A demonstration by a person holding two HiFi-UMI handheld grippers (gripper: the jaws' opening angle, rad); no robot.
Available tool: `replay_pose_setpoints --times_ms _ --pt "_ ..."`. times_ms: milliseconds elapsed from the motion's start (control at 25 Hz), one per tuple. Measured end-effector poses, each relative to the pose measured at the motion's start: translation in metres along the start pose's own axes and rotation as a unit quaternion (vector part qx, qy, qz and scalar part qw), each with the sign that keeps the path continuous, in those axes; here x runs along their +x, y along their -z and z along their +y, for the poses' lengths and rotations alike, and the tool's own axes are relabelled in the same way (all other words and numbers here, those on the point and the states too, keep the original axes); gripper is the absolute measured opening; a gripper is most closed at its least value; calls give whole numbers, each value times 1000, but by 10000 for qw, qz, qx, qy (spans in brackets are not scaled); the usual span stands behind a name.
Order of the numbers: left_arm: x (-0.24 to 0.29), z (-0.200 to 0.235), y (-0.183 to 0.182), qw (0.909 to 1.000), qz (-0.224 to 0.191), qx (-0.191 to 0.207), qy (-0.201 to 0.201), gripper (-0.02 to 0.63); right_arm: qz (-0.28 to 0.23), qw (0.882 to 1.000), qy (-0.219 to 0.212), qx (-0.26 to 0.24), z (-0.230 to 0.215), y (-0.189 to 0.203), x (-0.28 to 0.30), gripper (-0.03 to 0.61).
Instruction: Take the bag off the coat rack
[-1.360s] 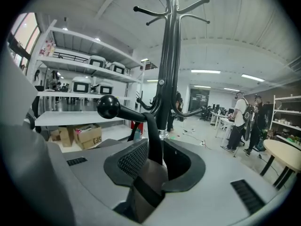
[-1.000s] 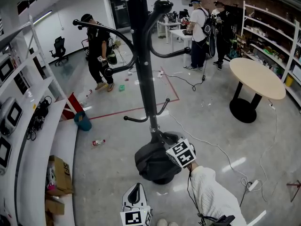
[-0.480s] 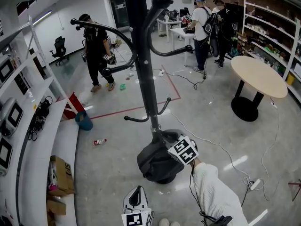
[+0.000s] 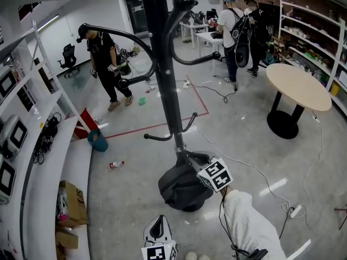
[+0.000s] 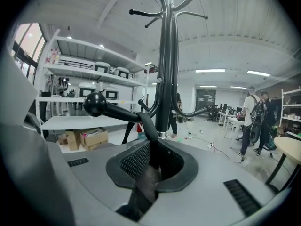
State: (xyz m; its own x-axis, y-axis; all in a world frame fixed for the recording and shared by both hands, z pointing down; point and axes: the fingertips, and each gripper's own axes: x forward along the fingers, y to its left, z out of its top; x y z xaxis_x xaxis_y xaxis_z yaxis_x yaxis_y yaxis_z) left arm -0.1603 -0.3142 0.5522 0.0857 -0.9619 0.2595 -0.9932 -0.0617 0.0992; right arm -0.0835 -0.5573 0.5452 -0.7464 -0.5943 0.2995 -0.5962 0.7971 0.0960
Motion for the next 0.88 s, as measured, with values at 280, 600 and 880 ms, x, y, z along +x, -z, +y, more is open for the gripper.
replay_pose_setpoints --times_ms 280,600,880 --pt "0 -1 4 10000 20 -6 14 0 -284 9995 141 58 1 -15 -14 48" --pt "-3 -7 3 10000 -18 -11 59 0 -428 9988 228 1 1 -33 -37 48" --pt "-11 -19 -11 9996 -245 31 129 0 -474 9985 271 32 7 -35 -52 48"
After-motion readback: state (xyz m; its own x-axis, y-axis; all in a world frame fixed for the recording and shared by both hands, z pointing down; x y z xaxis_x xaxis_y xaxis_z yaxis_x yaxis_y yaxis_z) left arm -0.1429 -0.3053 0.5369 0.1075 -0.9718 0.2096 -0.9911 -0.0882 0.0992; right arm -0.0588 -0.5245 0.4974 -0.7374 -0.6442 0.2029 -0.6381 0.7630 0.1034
